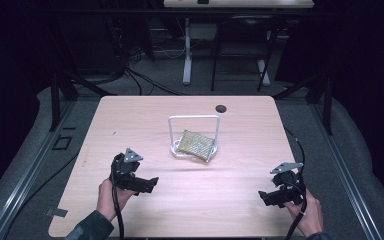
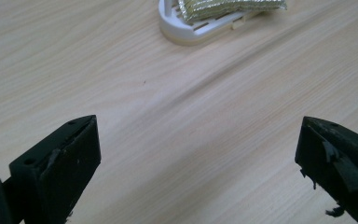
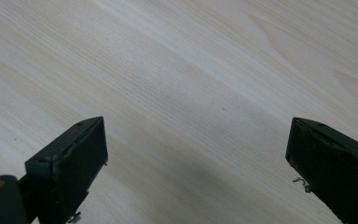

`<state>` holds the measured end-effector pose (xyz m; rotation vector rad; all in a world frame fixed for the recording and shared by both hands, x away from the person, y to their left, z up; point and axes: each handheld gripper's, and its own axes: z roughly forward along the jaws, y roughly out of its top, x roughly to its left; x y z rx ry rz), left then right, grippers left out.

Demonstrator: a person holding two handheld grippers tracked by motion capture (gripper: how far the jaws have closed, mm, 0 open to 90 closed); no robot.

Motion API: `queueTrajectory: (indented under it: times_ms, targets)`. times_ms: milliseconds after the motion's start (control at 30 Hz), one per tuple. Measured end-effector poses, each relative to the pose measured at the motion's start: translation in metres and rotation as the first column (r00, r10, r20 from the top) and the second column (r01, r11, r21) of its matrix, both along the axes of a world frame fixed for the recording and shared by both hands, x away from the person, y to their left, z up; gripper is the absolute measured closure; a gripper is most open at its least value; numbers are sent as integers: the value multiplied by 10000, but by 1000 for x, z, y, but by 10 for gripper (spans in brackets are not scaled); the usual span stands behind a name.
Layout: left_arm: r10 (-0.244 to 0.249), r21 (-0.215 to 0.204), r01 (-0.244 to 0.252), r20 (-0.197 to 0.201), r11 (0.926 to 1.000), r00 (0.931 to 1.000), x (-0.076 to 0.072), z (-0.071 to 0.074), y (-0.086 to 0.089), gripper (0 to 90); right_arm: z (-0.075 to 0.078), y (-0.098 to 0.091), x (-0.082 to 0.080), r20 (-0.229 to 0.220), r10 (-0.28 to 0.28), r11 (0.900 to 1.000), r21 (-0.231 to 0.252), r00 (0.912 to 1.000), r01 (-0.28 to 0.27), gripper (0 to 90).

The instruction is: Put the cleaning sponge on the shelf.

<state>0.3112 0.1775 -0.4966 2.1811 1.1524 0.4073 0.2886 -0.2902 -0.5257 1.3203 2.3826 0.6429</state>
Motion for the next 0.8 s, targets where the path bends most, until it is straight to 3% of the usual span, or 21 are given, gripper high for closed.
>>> queueTrajectory:
  times_ms: [400,633,800]
  targets:
    - [349,196,-339,-543,9992,9979,-18,-23,25,0,-3,2,1,-28,2,10000,-71,10000,-3,48]
    - [178,326,-146,-990,9994,9949,-19,-36,28,0,-5,1,2,-72,46,9998,-169,10000,-47,43]
    - [193,241,-169,-1010,9996,9947,-17,-37,30,0,-7,1,3,-143,35,9998,-206,9999,-38,44]
